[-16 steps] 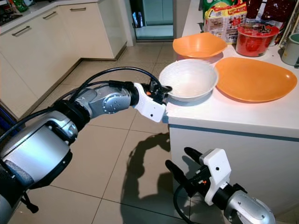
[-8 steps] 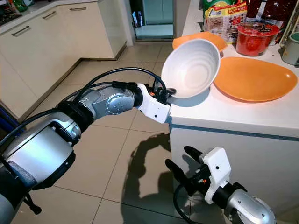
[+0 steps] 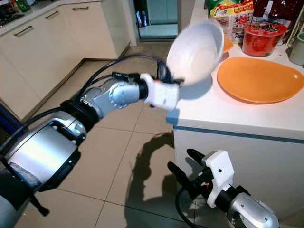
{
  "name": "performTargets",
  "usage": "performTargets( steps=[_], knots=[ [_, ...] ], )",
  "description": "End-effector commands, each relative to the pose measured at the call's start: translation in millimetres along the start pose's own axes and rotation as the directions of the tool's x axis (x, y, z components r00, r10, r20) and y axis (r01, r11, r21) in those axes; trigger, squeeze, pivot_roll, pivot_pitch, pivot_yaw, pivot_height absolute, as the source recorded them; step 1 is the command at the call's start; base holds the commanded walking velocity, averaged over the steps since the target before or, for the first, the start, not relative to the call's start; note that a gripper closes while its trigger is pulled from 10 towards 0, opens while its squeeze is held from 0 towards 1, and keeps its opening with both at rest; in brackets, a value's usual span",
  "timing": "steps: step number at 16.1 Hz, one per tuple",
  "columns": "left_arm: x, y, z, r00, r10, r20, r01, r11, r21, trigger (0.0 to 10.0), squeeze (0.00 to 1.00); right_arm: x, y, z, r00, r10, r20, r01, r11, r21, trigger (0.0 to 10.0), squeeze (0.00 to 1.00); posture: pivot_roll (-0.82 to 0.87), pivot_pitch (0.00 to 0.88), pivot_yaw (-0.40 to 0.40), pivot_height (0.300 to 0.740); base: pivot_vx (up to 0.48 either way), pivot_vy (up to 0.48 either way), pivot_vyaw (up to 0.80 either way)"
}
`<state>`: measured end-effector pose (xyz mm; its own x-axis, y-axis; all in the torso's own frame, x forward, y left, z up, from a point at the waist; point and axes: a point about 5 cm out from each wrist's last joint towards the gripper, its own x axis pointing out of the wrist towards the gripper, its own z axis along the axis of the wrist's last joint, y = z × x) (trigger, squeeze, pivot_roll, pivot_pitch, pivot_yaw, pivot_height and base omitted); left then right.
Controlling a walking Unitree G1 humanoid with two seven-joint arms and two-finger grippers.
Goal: Setting the table
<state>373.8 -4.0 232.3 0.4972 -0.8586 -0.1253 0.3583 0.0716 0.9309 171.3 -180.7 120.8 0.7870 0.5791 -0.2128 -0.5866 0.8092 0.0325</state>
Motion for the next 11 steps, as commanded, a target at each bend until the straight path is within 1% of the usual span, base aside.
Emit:
performTargets(
  steps=[1, 3, 4, 5, 7, 9, 10, 11],
  knots=[
    [-3.9, 14.2, -2.7, 0.998, 0.054, -0.013, -0.055, 0.997, -0.045, 0.0, 0.00, 1.7, 3.1, 1.3, 1.000, 0.004, 0.009, -0.004, 1.000, -0.002, 10.0, 0.00, -0.13, 0.000, 0.210, 0.740, 0.000, 0.000, 0.00],
    [-3.0, 17.1, -1.5, 0.997, 0.075, -0.004, -0.075, 0.990, -0.120, 0.0, 0.00, 1.7, 1.6, 1.5, 1.000, -0.004, 0.010, 0.004, 1.000, -0.004, 10.0, 0.00, -0.13, 0.000, 0.212, 0.740, 0.000, 0.000, 0.00],
    [-1.9, 19.8, -0.1, 0.995, 0.097, 0.005, -0.094, 0.975, -0.201, 0.0, 0.00, 1.6, -0.3, 2.6, 1.000, -0.010, 0.013, 0.010, 1.000, -0.009, 10.0, 0.00, -0.13, 0.000, 0.212, 0.740, 0.000, 0.000, 0.00],
    [-0.8, 23.7, 1.3, 0.992, 0.128, 0.014, -0.118, 0.951, -0.287, 0.0, 0.00, 1.7, -2.3, 3.9, 1.000, -0.015, 0.016, 0.015, 1.000, -0.014, 10.0, 0.00, -0.14, 0.000, 0.212, 0.740, 0.000, 0.000, 0.00],
    [-0.2, 28.0, 3.0, 0.986, 0.162, 0.029, -0.139, 0.917, -0.374, 0.0, 0.00, 1.9, -3.1, 4.4, 1.000, -0.019, 0.018, 0.019, 1.000, -0.018, 10.0, 0.00, -0.14, 0.000, 0.212, 0.740, 0.000, 0.000, 0.00],
    [-0.9, 36.0, 3.0, 0.977, 0.213, 0.027, -0.177, 0.870, -0.461, 0.0, 0.00, 2.4, -4.4, 3.8, 1.000, -0.024, 0.019, 0.024, 0.999, -0.022, 10.0, 0.00, -0.14, 0.000, 0.210, 0.740, 0.000, 0.000, 0.00],
    [-1.4, 38.1, 2.7, 0.974, 0.226, 0.024, -0.188, 0.860, -0.475, 0.0, 0.00, 2.4, -4.8, 3.7, 0.999, -0.026, 0.021, 0.027, 0.999, -0.022, 10.0, 0.00, -0.14, 0.000, 0.210, 0.740, 0.000, 0.000, 0.00],
    [-3.6, 45.1, 1.9, 0.962, 0.272, 0.020, -0.221, 0.822, -0.524, 0.0, 0.00, 3.9, -6.5, 4.5, 0.999, -0.029, 0.024, 0.029, 0.999, -0.026, 10.0, 0.00, -0.13, 0.000, 0.206, 0.740, 0.000, 0.000, 0.00]
  ],
)
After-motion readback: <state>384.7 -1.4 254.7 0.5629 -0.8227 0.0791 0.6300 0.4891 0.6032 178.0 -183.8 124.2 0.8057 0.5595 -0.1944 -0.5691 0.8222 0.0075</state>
